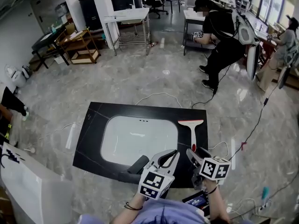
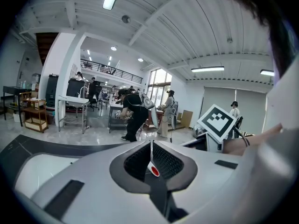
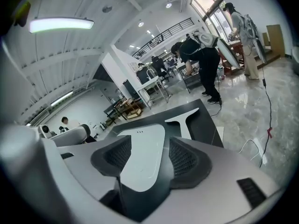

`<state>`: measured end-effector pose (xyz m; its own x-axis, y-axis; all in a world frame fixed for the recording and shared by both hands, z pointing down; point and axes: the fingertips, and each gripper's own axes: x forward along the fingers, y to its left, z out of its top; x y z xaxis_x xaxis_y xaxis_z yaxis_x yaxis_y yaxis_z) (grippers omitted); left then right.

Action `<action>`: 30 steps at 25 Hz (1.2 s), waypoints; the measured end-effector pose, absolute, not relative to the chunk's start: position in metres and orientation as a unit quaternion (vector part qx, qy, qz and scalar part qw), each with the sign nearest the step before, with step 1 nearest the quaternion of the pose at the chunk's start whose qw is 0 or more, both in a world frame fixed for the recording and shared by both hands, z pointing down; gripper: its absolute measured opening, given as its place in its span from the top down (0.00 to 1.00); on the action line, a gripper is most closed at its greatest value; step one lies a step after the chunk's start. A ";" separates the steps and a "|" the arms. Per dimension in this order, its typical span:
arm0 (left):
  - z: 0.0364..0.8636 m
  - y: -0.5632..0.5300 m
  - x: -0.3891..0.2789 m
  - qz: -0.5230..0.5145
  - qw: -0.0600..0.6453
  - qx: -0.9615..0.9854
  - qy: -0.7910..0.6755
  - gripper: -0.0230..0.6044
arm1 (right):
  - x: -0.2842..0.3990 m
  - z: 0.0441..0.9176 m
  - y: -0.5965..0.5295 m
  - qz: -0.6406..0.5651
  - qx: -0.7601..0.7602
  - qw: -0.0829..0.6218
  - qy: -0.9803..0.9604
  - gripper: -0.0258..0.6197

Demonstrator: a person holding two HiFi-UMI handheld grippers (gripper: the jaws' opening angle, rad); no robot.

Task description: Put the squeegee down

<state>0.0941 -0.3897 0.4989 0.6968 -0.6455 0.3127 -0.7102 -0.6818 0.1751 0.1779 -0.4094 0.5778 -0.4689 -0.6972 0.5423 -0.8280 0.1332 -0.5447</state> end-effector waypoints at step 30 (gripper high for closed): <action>0.470 -0.206 0.095 0.113 0.117 0.909 -0.383 0.92 | 0.165 0.492 -0.186 0.347 0.511 0.015 -0.786 0.83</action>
